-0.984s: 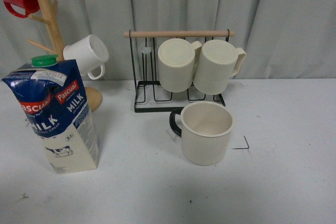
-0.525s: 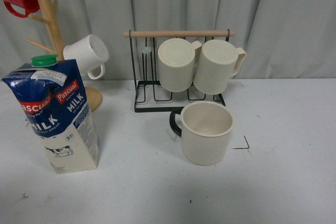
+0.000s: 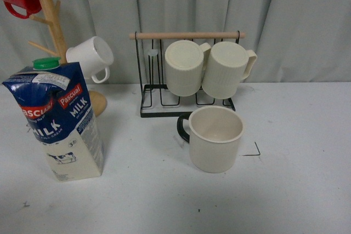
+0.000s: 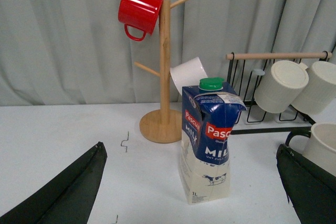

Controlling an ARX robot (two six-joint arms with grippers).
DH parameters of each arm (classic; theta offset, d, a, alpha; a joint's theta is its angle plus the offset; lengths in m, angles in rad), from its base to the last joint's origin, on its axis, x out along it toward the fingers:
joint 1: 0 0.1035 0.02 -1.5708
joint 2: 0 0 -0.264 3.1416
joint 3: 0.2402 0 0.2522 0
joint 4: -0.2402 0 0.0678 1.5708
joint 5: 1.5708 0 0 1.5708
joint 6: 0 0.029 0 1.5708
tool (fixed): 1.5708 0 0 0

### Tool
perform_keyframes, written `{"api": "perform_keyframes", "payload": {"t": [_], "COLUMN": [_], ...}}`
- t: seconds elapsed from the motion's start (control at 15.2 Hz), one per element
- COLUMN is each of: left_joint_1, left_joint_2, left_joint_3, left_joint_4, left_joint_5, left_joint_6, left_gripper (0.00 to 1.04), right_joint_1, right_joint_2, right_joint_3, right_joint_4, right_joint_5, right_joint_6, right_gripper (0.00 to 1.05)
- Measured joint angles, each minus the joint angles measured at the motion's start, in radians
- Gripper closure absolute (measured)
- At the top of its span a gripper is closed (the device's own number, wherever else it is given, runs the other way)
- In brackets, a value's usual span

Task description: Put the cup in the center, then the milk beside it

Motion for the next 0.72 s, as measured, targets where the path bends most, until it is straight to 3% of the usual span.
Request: {"api": "perform_keyframes", "payload": {"t": [0.2, 0.33, 0.39, 0.46, 0.59, 0.72], "left_joint_1": [0.0, 0.002, 0.044, 0.062, 0.072, 0.082], "left_joint_2": [0.0, 0.003, 0.113, 0.243, 0.309, 0.39], "left_joint_3": [0.0, 0.002, 0.093, 0.173, 0.208, 0.224], "left_joint_4": [0.0, -0.014, -0.239, -0.345, -0.238, -0.146], "left_joint_5": [0.0, 0.007, 0.121, 0.19, 0.259, 0.264], "left_joint_6": [0.0, -0.002, -0.019, -0.043, -0.072, -0.085], "left_gripper": [0.07, 0.07, 0.07, 0.07, 0.07, 0.07], "right_joint_1": [0.0, 0.0, 0.0, 0.0, 0.0, 0.0], "right_joint_2": [0.0, 0.0, 0.0, 0.0, 0.0, 0.0], "right_joint_3": [0.0, 0.0, 0.0, 0.0, 0.0, 0.0], "right_joint_4": [0.0, 0.0, 0.0, 0.001, 0.0, 0.001], "right_joint_5": [0.0, 0.0, 0.0, 0.0, 0.0, 0.0], "right_joint_6": [0.001, 0.001, 0.0, 0.0, 0.001, 0.001], "right_gripper": [0.04, 0.07, 0.06, 0.06, 0.06, 0.06]}}
